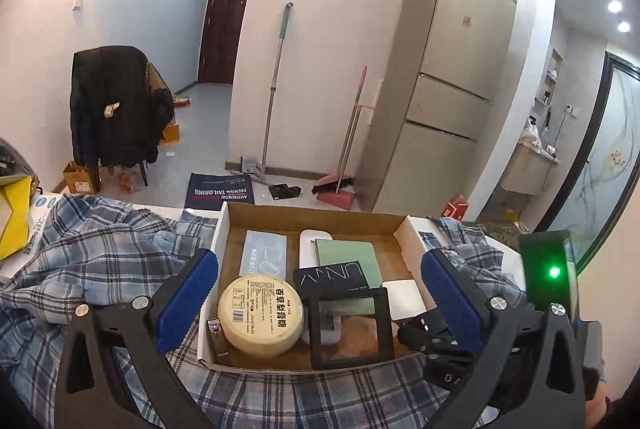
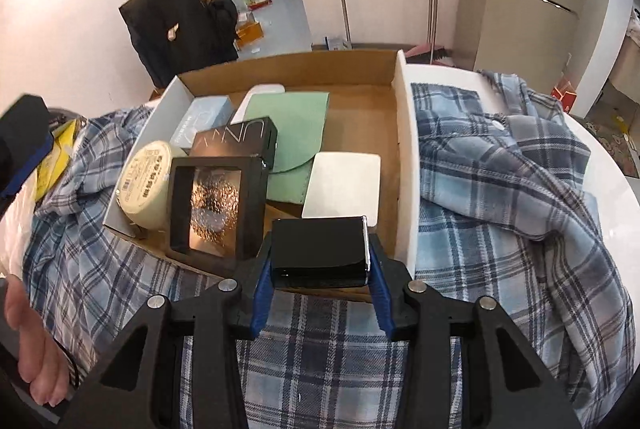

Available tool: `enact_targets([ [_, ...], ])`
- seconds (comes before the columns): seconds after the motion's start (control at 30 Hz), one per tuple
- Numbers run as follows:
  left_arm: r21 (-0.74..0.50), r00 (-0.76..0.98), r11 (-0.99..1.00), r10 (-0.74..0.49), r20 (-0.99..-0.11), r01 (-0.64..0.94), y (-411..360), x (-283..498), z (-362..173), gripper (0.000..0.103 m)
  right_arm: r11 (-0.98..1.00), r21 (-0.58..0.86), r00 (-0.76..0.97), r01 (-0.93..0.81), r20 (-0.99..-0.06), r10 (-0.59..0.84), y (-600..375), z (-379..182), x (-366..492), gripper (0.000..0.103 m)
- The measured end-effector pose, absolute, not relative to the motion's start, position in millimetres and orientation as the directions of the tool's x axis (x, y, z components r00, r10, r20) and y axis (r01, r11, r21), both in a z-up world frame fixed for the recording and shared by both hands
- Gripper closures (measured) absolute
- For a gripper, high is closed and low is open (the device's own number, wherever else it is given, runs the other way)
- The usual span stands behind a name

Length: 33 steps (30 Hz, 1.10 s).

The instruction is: Organize rigid objects

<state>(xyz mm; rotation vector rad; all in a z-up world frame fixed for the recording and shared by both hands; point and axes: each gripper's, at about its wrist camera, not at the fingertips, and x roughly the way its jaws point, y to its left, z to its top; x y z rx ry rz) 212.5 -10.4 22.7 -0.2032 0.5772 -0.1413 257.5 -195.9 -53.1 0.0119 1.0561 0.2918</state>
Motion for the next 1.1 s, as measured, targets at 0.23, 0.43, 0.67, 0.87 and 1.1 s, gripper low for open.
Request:
enact_targets([
  [0.23,-0.293,0.822,0.954,-0.219,-0.526,0.067,-1.7,210.6,29.3,0.0,0.958,0.181,0.504,-0.221,-0.82,0.271,-205.5,-37.6,247.6,0.035],
  [0.43,-0.223,0.879,0.972,-0.174,-0.445,0.079,-8.1,184.7,66.5,0.0,0.958,0.186,0.645,-0.219,-0.709,0.285,-223.1,7.7,217.0,0.035],
  [0.67,-0.227,0.936,0.961,-0.218,-0.275,0.157,-13.9,118.7,104.9,0.0,0.953,0.156,0.795,-0.261,-0.525,0.304,-241.0,67.5,163.6,0.009],
  [0.87,-0.081,0.984,0.993,-0.097,-0.151,0.086,-19.5,62.1,117.8,0.0,0.954,0.123,0.883,-0.273,-0.362,0.299,-244.6,94.8,114.3,0.0],
  [1.1,-0.105,0.995,0.992,-0.071,-0.069,0.063,-7.7,8.3,108.7,0.0,0.969,0.045,0.963,-0.241,-0.114,0.245,-247.4,111.4,47.1,0.0],
])
